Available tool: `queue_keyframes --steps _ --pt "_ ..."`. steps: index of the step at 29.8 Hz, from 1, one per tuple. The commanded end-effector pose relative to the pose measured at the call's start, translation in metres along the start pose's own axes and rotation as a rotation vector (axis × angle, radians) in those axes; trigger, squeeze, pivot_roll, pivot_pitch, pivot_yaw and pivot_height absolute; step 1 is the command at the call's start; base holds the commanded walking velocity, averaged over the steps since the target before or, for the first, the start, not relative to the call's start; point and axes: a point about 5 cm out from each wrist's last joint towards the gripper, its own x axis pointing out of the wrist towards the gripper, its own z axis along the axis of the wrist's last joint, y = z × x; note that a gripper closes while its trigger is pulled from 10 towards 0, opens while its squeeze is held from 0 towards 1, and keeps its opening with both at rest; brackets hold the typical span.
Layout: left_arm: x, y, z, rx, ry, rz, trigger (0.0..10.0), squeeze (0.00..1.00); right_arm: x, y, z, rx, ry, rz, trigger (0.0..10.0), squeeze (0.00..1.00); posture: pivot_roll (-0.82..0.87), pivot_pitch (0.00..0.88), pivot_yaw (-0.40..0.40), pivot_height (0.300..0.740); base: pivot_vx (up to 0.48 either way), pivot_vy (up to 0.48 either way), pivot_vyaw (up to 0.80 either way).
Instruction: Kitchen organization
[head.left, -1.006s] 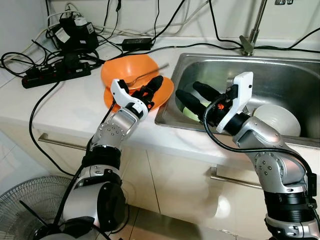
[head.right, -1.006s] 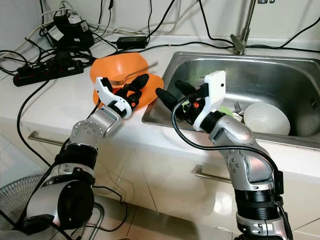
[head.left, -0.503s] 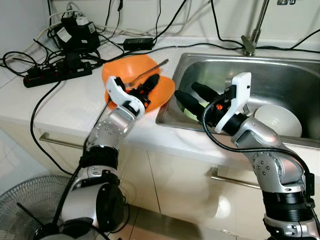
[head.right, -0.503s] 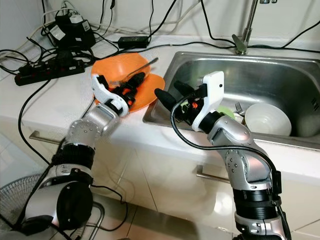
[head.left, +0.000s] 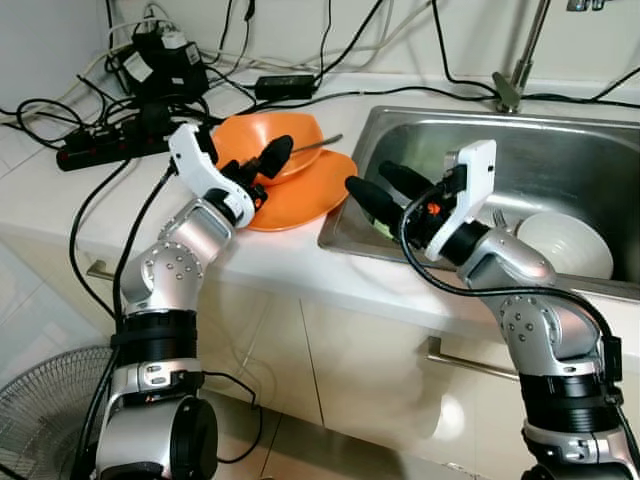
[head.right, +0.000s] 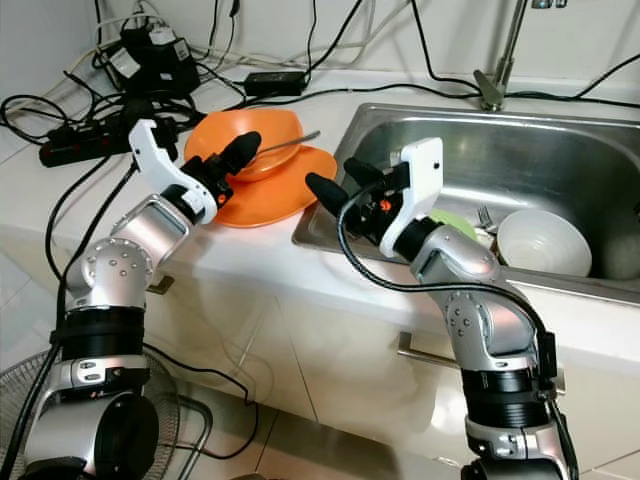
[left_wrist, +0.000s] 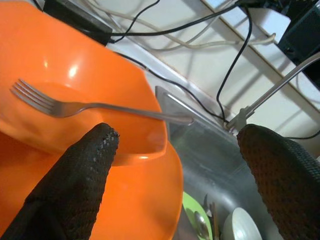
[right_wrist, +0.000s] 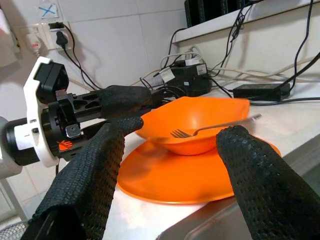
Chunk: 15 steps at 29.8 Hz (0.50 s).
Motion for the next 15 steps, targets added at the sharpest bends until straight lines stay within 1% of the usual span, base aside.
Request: queue_keyframes --steps 1,4,7,8,9,11,13,15 --pt "-0.004 0.002 0.009 0.052 -0.015 0.022 10.0 0.00 0.003 0.001 0.002 -0.010 -0.009 0.012 10.0 0.00 -0.11 0.000 0.129 0.740 0.000 0.000 0.00" --pt "-0.006 0.003 0.024 0.105 -0.054 0.035 10.0 0.00 0.004 0.000 0.001 -0.010 -0.010 0.010 10.0 0.00 -0.11 0.000 0.126 0.740 0.000 0.000 0.00" --pt "-0.005 0.005 0.029 0.116 -0.067 0.038 10.0 0.00 0.005 0.000 0.001 -0.009 -0.011 0.010 10.0 0.00 -0.11 0.000 0.127 0.740 0.000 0.000 0.00" --pt "-0.004 0.011 0.036 0.167 -0.078 0.068 10.0 0.00 0.006 0.001 0.001 -0.008 -0.015 0.015 10.0 0.00 -0.10 0.000 0.127 0.740 0.000 0.000 0.00" --pt "-0.003 0.013 0.039 0.182 -0.084 0.076 10.0 0.00 0.006 0.001 0.002 -0.008 -0.016 0.017 10.0 0.00 -0.10 0.000 0.127 0.740 0.000 0.000 0.00" --pt "0.000 0.018 0.044 0.247 -0.081 0.107 10.0 0.00 0.006 0.002 0.001 -0.007 -0.017 0.019 10.0 0.00 -0.10 0.000 0.127 0.740 0.000 0.000 0.00" --pt "0.002 0.023 0.047 0.297 -0.067 0.129 10.0 0.00 0.006 0.002 0.001 -0.007 -0.017 0.020 10.0 0.00 -0.10 0.000 0.132 0.740 0.000 0.000 0.00" --pt "0.005 0.028 0.047 0.336 -0.028 0.152 10.0 0.00 0.007 0.003 0.001 -0.006 -0.019 0.022 10.0 0.00 -0.10 0.000 0.135 0.740 0.000 0.000 0.00"
